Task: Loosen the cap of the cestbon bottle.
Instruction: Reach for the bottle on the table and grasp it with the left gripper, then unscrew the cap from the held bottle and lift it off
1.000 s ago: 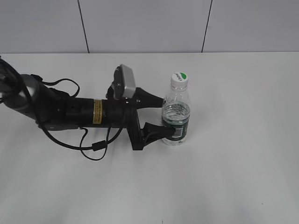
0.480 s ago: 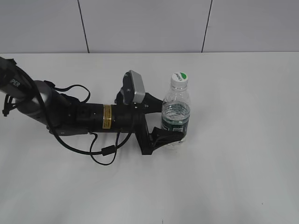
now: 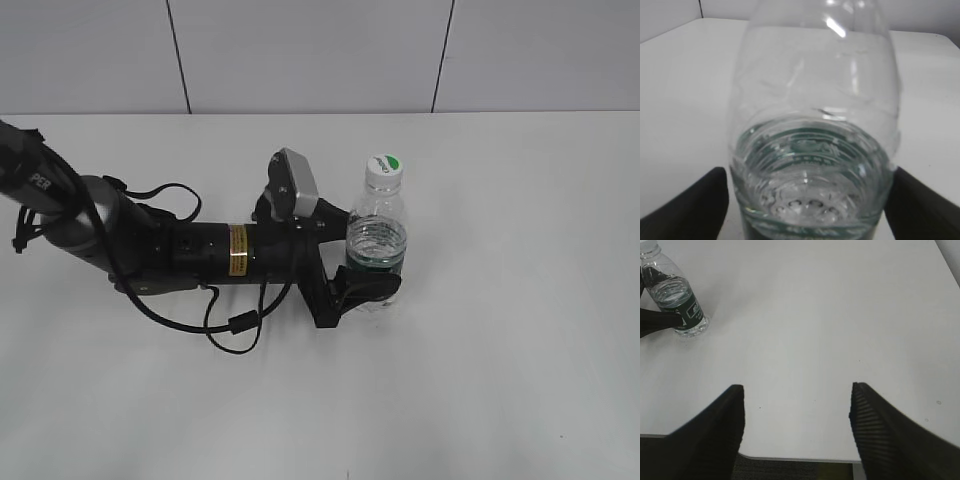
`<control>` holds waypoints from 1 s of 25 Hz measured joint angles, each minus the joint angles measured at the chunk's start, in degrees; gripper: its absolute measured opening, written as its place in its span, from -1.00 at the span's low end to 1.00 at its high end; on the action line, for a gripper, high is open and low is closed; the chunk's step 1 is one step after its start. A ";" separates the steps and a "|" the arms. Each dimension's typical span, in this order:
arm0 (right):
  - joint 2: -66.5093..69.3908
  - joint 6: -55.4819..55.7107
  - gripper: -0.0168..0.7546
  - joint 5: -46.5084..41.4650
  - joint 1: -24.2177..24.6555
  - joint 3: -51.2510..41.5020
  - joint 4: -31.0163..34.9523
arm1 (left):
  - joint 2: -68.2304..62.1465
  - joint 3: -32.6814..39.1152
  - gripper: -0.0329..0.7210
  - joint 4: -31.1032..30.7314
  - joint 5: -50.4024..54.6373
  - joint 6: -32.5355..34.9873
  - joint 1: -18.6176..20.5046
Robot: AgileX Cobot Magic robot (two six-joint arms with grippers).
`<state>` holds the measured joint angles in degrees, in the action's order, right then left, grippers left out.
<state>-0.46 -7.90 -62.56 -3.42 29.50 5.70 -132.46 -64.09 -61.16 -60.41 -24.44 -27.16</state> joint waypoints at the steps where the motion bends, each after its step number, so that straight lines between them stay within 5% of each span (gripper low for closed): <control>1: 0.00 0.00 0.35 0.00 0.00 0.00 0.00 | 0.00 0.00 0.55 0.12 0.30 0.00 0.00; 7: 0.00 0.00 0.35 0.00 0.00 0.00 0.00 | 0.00 0.00 0.21 0.19 2.98 0.00 -0.26; 16: 2.17 0.02 0.35 1.98 0.00 1.08 0.00 | 0.00 0.00 0.20 0.24 2.98 0.00 -0.26; 25: 22.80 0.97 0.35 8.84 0.00 9.73 0.00 | 0.00 0.00 0.20 0.24 2.98 0.00 -0.26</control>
<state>22.34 -6.93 -53.72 -3.42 39.23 5.70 -132.46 -64.09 -60.91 -57.43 -24.44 -27.42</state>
